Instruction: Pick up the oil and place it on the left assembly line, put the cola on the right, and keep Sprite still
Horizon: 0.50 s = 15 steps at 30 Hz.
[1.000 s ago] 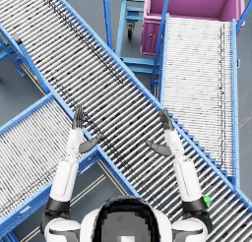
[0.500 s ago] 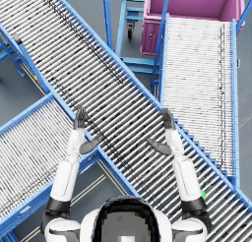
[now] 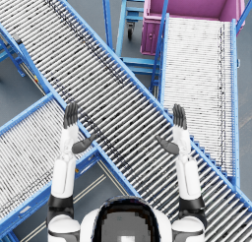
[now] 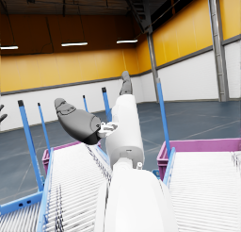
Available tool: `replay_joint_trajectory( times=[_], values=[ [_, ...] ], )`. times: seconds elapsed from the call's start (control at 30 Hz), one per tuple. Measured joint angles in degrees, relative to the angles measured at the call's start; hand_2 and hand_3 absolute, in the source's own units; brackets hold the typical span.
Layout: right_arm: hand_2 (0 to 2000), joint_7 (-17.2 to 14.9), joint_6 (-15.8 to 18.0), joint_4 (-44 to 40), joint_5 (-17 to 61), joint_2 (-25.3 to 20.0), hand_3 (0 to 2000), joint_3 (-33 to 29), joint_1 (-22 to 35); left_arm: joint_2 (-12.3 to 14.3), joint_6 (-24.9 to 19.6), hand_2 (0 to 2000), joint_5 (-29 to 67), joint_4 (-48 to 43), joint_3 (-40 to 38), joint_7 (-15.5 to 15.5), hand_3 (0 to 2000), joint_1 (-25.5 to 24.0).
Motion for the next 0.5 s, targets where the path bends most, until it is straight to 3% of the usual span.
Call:
replay_joint_trajectory(
  times=[0.3,0.5],
  values=[
    [0,0.01,-0.01,0.01,22.22,-1.19,0,-4.72,1.48,1.22,-0.01,0,20.36,0.46,-4.03,-0.01,0,1.87],
    [0,0.01,-0.01,-0.28,26.24,-1.6,0,-8.1,2.65,1.65,-0.02,0,25.98,0.68,-6.75,-0.01,0,3.27]
  ],
)
